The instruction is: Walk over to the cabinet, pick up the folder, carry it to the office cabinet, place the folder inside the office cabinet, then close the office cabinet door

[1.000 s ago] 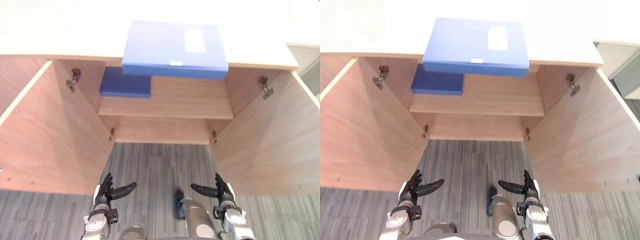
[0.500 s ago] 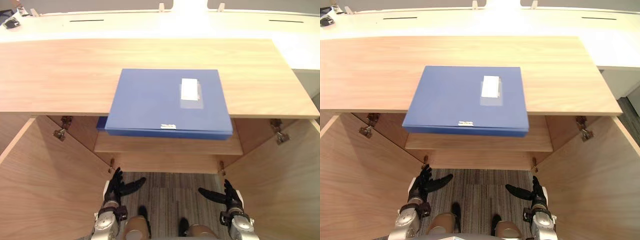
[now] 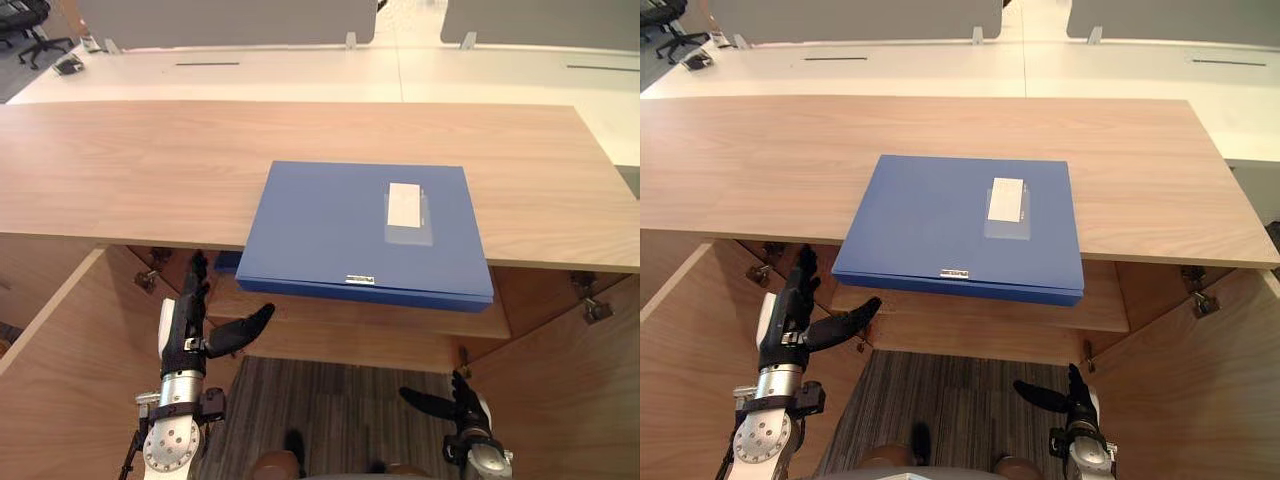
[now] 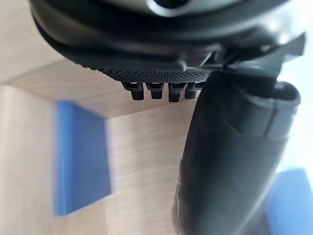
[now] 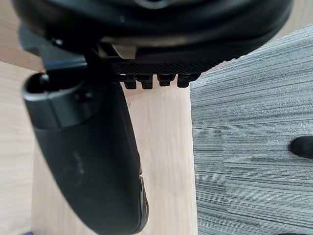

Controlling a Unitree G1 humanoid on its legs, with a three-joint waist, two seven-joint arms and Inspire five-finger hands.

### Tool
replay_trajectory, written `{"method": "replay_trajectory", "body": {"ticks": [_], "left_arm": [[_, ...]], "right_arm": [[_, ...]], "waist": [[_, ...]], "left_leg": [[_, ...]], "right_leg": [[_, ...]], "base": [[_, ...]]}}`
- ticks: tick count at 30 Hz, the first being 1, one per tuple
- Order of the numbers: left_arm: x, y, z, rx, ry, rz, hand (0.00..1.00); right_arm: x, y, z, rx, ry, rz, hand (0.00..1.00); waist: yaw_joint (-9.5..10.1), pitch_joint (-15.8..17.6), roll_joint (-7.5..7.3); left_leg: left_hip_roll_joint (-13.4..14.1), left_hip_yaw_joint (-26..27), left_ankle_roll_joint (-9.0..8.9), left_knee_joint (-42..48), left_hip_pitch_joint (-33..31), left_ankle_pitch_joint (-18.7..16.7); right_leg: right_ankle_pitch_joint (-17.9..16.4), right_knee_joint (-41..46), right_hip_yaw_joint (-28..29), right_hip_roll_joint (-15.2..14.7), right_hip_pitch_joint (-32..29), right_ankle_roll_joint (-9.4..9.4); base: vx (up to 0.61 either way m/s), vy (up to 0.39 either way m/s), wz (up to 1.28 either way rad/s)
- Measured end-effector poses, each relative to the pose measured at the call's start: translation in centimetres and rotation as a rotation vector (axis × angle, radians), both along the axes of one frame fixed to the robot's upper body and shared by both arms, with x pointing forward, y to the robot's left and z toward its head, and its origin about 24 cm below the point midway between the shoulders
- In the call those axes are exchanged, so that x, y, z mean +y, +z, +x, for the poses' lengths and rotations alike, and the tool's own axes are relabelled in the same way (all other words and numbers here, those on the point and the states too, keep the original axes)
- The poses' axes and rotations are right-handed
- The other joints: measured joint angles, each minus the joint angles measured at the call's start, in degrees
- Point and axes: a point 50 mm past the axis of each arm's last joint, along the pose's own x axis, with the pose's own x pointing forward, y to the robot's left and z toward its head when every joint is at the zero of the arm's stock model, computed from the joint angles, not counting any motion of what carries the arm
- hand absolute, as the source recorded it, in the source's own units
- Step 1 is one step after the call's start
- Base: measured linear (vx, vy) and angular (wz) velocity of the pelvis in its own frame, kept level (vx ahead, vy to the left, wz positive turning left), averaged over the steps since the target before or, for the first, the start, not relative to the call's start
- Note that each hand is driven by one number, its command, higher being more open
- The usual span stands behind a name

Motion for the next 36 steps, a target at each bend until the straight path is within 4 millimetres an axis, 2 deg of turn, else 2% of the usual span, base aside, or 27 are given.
{"method": "replay_trajectory", "body": {"ticks": [3,8,12,16,22,29,30,36], "left_arm": [[-0.9,1.6,0.0,-0.067,-0.057,0.015,1.00],[-1.8,6.7,-0.3,-0.299,-0.185,0.204,1.00],[-2.6,8.7,-0.8,-0.398,-0.240,0.343,1.00],[-3.1,8.7,-0.8,-0.404,-0.290,0.484,1.00],[-4.8,8.5,0.1,-0.434,-0.453,0.774,1.00],[-6.1,6.0,2.4,-0.389,-0.484,1.004,1.00],[-6.1,5.8,2.6,-0.378,-0.472,1.017,0.00],[-5.8,5.3,4.2,-0.358,-0.405,1.095,0.00]], "right_arm": [[-0.2,-0.4,-0.6,0.038,0.029,-0.014,1.00],[-0.2,-0.5,-1.1,0.062,0.070,-0.029,1.00],[-0.8,-0.5,-1.5,0.073,0.071,-0.048,1.00],[-0.9,-0.4,-1.4,0.072,0.075,-0.051,1.00],[-0.1,-0.7,-1.7,0.094,0.133,-0.053,1.00],[0.0,-1.1,-2.7,0.117,0.137,-0.035,1.00],[0.1,-1.1,-2.8,0.121,0.137,-0.031,1.00],[0.7,-1.3,-2.9,0.121,0.141,-0.005,1.00]], "waist": [[0.33,-0.2,-0.01],[-0.21,-1.3,0.64],[-0.53,-2.7,0.63],[-0.74,-3.4,0.43],[-1.18,-3.6,0.15],[-1.70,-4.6,-0.08],[-1.85,-4.6,-0.16],[-2.73,-4.7,-1.07]], "left_leg": [[-0.2,-0.6,0.00,0.9,0.0,0.0],[-0.2,-0.7,-0.12,0.8,0.8,0.5],[-0.2,-0.8,-0.60,-0.5,1.6,1.2],[-0.2,-1.0,-0.60,-1.6,1.9,2.2],[-0.2,-0.7,-0.29,-5.6,3.5,4.3],[-0.1,0.7,-0.26,-8.3,5.0,5.1],[-0.1,0.8,-0.26,-8.3,5.0,5.1],[0.0,1.5,-0.25,-8.6,5.4,5.1]], "right_leg": [[0.0,-0.4,0.0,-0.1,0.9,0.00],[0.0,-0.8,0.5,0.0,1.7,0.14],[0.0,-0.9,0.5,0.0,1.8,0.31],[0.2,-1.2,0.3,0.1,1.7,0.51],[0.8,-2.1,0.6,0.3,1.8,0.57],[0.9,-2.6,1.8,0.6,1.8,0.59],[0.9,-2.6,2.0,0.6,1.8,0.58],[0.9,-2.6,2.8,0.6,1.6,0.57]], "base": [[-0.09,0.004,0.09],[-0.10,-0.010,-0.01],[-0.09,-0.011,0.02],[-0.03,-0.012,0.02],[0.01,-0.008,-0.02],[0.03,-0.014,-0.09],[0.01,-0.014,-0.10],[0.00,-0.008,-0.06]]}}
